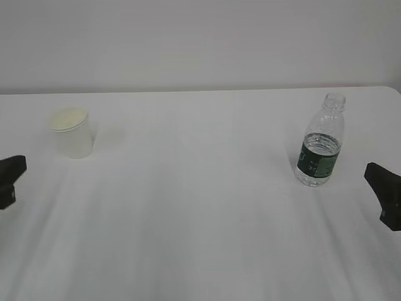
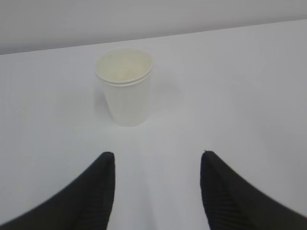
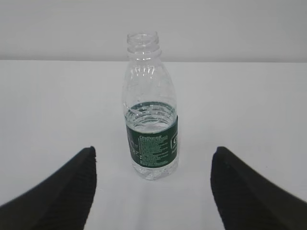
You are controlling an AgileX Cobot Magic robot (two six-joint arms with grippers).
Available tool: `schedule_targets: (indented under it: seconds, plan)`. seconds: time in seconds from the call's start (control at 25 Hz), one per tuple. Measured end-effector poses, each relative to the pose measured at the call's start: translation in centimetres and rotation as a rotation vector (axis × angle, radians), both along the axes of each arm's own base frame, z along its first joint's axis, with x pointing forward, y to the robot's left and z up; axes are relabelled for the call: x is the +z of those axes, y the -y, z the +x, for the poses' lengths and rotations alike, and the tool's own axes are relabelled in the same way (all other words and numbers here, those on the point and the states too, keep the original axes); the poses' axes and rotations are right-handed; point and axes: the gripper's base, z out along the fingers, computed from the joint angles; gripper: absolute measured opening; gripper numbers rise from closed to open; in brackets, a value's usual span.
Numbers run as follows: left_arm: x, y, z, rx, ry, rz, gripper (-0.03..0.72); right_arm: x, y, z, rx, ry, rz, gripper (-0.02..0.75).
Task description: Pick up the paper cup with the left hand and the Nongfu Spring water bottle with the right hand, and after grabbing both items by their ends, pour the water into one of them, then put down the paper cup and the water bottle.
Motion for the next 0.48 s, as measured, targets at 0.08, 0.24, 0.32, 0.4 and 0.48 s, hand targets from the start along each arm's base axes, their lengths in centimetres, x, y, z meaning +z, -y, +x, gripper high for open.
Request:
schedule_targets:
  seconds: [0.08, 0.24, 0.32, 0.4, 0.48]
  plan:
    - [-1.2, 0.1, -0.6, -0.009, 0.016, -0.005, 0.407, -0.1, 0.0, -0.2, 0.000, 0.005, 0.002, 0.554]
    - [-2.8, -0.3, -2.4, -0.002, 0.088, -0.023, 0.407, -0.1, -0.1, -0.3, 0.019, 0.005, -0.004, 0.554]
    - [-3.6, -0.3, -3.1, -0.018, 0.060, -0.015, 0.407, -0.2, -0.2, -0.3, 0.035, 0.006, -0.012, 0.554]
    - [-4.5, 0.1, -3.2, -0.073, 0.021, -0.001, 0.407, -0.3, -0.4, -0.3, 0.049, -0.001, -0.019, 0.554]
    - [-5.2, 0.4, -3.2, -0.108, -0.015, 0.008, 0.407, -0.6, -0.5, -0.3, 0.074, -0.016, -0.029, 0.554]
